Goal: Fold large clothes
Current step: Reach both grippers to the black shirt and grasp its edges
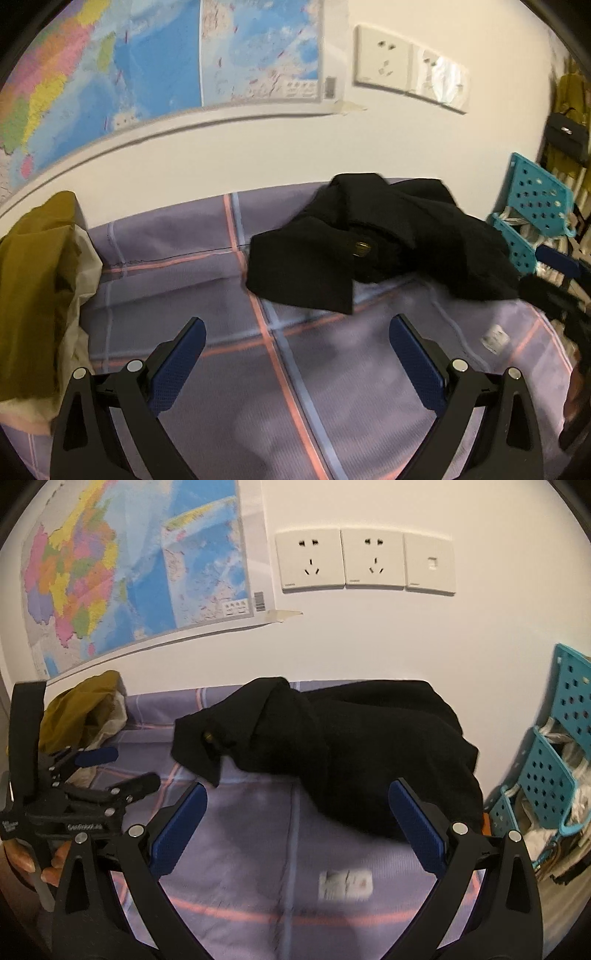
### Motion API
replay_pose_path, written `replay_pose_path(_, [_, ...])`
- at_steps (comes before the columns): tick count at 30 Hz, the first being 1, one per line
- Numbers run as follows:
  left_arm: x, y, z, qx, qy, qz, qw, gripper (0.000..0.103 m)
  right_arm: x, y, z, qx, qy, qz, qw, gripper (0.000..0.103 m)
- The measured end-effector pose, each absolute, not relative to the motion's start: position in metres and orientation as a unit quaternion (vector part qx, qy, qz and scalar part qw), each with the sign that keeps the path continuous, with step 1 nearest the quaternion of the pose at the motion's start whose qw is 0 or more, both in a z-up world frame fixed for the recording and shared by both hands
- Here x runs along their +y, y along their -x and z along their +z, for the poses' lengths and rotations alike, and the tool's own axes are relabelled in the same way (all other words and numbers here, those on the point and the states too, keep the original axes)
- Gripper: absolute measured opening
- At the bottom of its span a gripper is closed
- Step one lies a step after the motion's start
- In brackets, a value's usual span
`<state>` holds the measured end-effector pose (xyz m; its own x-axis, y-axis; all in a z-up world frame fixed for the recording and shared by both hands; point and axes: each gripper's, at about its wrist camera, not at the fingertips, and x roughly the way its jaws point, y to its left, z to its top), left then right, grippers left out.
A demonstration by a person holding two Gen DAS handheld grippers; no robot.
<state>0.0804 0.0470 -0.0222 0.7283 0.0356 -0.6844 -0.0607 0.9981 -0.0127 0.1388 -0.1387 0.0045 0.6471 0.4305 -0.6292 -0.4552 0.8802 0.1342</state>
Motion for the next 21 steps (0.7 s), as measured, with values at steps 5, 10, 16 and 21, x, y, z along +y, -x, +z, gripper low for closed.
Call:
replay_pose_path(5, [0.065,-0.106,-0.028,0.372,0.014,0.051,0.927,0.096,-0.113,-0.194,-0.01,0.372,0.041,0.267,0.888,0.097])
replay_pose_path(10, [0.08,-0.117,-0.028,0.367,0.015,0.067,0.928,0.096,-0.093,-0.243,-0.035,0.411,0.037,0.276,0.868,0.092])
replay_pose_path(16, [0.083,-0.12,-0.029,0.362,0.013,0.063,0.93,0.096,-0.09,-0.241,-0.035,0.397,0.037,0.298,0.867,0.063])
replay_pose_path(21, [0.082,-0.122,-0.03,0.362,0.011,0.059,0.93,0.096,-0.093,-0.228,-0.025,0.393,0.05,0.324,0.859,0.013])
